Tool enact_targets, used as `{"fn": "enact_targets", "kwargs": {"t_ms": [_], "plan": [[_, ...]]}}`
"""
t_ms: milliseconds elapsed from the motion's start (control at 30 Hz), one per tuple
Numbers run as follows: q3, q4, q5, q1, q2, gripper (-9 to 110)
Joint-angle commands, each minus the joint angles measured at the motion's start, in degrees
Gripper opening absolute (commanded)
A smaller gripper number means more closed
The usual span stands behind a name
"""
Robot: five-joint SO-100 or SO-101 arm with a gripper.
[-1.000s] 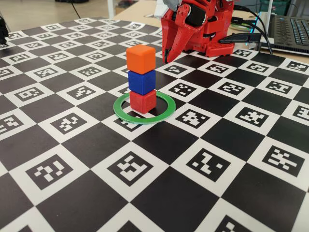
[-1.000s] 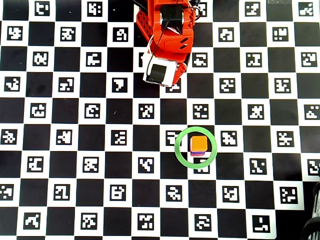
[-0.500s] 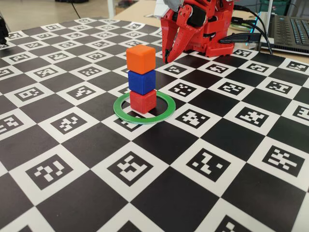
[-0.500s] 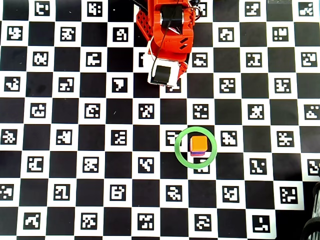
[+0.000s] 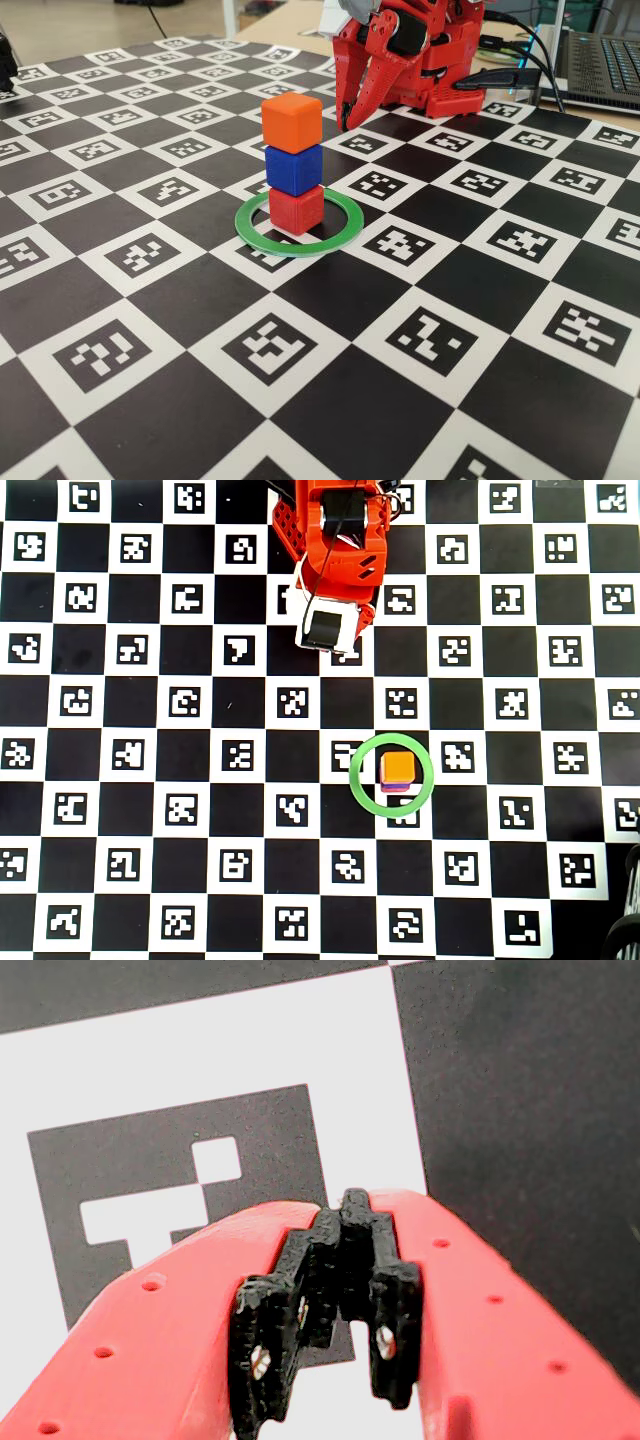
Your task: Grab the red cube then put it in the green circle then put the blue cube on top and finally the orange cube on top
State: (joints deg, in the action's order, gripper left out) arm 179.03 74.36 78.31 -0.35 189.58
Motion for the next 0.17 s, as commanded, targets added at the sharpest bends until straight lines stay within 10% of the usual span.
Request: {"fn": "enact_targets", "kwargs": {"t_ms": [0,133], "plan": [[2.55,3.08,0.35,0.18,2.9,-6],[2.55,3.08,0.35,0.18,2.9,-6]]}}
